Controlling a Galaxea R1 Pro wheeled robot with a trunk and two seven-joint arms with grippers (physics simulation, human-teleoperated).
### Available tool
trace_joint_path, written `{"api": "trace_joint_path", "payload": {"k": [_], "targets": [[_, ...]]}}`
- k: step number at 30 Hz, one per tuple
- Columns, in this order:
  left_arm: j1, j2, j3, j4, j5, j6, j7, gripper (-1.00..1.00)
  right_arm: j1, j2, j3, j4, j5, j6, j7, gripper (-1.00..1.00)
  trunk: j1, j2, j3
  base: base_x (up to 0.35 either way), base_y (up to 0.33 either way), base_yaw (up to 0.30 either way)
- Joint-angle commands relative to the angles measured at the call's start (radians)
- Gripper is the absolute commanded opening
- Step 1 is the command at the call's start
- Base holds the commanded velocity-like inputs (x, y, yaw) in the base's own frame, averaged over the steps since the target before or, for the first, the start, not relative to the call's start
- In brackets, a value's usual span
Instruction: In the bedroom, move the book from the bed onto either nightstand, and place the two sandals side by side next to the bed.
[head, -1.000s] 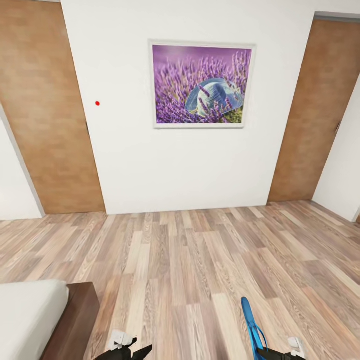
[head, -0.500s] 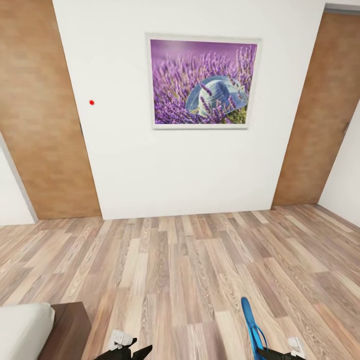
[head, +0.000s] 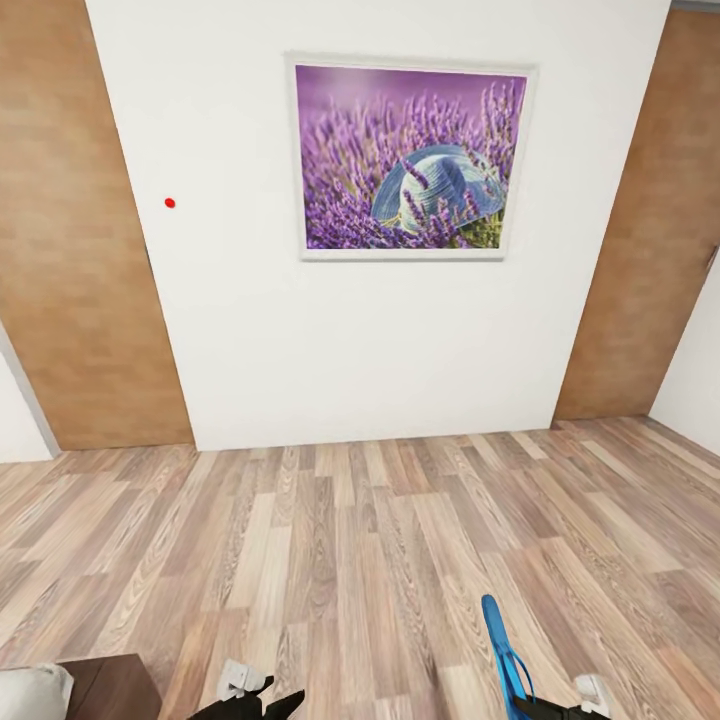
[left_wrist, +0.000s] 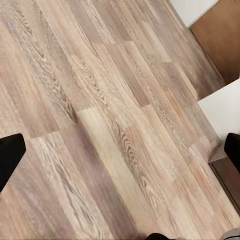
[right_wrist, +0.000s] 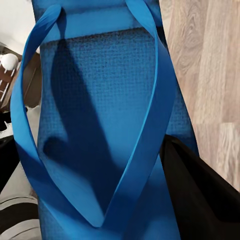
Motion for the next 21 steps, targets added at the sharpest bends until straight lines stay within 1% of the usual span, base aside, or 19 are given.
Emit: {"api": "trace_joint_path", "payload": {"k": [1, 14, 17, 21], "targets": [[-0.001, 0.0, 0.002, 0.0, 0.005, 0.01, -0.005, 1.0, -0.001, 0.0, -0.004, 0.0, 0.001, 0.0, 0.002, -1.0, 0.0, 0.0, -0.001, 0.329, 0.0, 0.0], [-0.001, 0.0, 0.002, 0.0, 0.004, 0.01, -0.005, 1.0, -0.001, 0.0, -0.004, 0.0, 0.001, 0.0, 0.004, -1.0, 0.0, 0.0, -0.001, 0.319, 0.0, 0.0], [-0.001, 0.0, 0.002, 0.0, 0.004, 0.01, -0.005, 1.0, -0.001, 0.0, -0.004, 0.0, 0.001, 0.0, 0.004, -1.0, 0.0, 0.0, -0.001, 0.165, 0.0, -0.047], [-0.001, 0.0, 0.002, 0.0, 0.004, 0.01, -0.005, 1.0, -0.001, 0.0, -0.004, -0.001, 0.001, 0.0, 0.004, -1.0, 0.0, 0.0, -0.001, 0.049, 0.0, -0.153]]}}
